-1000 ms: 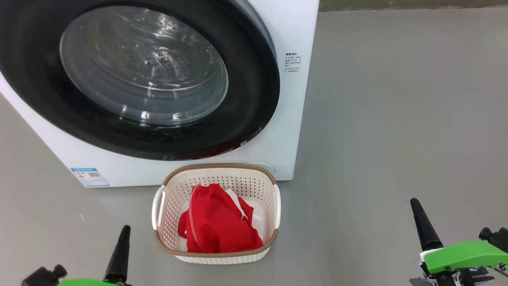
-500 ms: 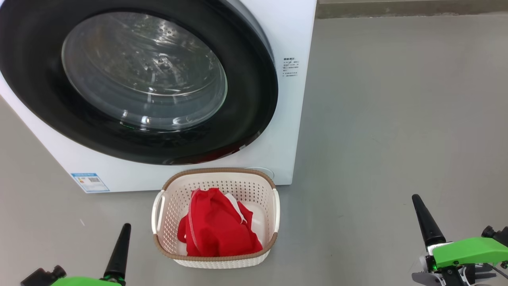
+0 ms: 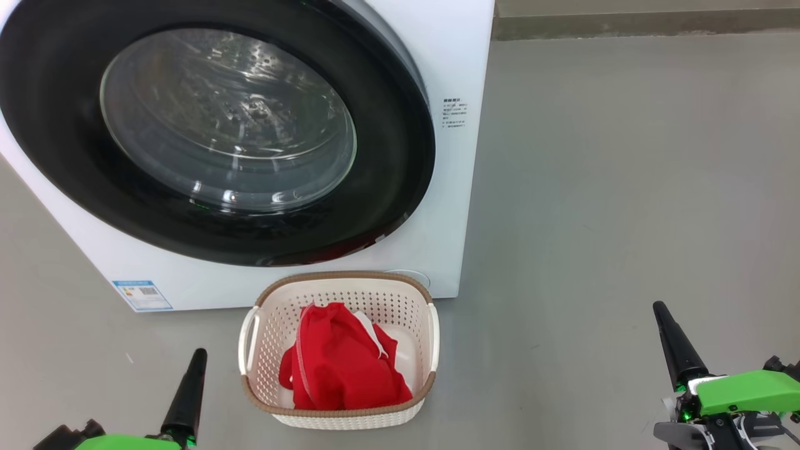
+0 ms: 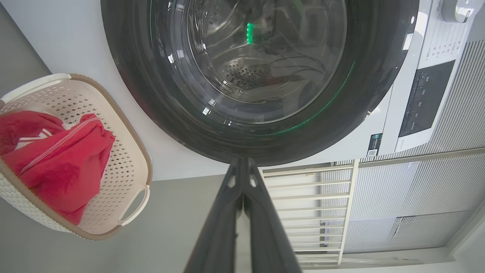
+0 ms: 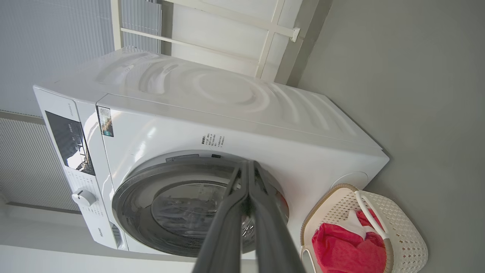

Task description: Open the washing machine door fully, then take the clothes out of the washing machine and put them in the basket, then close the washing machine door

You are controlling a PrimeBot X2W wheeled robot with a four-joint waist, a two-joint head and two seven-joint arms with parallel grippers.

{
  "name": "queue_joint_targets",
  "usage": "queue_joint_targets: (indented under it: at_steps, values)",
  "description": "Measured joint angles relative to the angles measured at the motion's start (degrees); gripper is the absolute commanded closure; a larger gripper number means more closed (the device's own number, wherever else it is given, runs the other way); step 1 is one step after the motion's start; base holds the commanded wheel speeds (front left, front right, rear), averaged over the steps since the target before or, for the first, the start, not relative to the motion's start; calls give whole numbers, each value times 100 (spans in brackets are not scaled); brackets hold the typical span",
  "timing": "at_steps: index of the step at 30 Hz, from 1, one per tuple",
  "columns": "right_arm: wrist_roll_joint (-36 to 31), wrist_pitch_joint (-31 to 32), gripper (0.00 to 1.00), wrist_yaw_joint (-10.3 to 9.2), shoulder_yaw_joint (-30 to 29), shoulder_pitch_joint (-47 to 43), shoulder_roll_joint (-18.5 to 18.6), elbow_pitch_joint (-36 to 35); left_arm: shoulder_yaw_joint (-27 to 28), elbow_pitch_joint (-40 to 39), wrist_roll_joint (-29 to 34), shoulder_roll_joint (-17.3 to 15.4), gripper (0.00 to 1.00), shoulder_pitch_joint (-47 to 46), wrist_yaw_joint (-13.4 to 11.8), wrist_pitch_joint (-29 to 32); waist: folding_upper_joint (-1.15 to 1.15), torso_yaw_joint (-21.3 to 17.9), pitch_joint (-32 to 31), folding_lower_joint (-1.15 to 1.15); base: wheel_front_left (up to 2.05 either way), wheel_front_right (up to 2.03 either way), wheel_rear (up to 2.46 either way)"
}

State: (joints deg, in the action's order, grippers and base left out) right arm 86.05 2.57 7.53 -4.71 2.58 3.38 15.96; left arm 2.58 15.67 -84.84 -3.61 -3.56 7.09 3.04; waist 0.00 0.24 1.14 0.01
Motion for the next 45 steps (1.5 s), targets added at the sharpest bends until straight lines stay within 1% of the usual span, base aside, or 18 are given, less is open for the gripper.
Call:
queue_joint_targets:
  at_steps: [10, 15, 45]
  values:
    - [546, 163, 100, -1, -66, 47, -1, -20, 45, -4, -622, 45, 100, -21, 0, 153, 0, -18, -76, 0, 0, 0, 0]
    - [713, 225, 100, -1, -99, 105, -1, -34, 64, -8, -805, 48, 100, -22, 0, 201, 0, -24, -96, 0, 0, 0, 0]
    - [716, 276, 100, -8, -163, 110, -14, -33, 99, -9, -808, 78, 100, -24, 0, 246, 0, -24, -96, 0, 0, 0, 0]
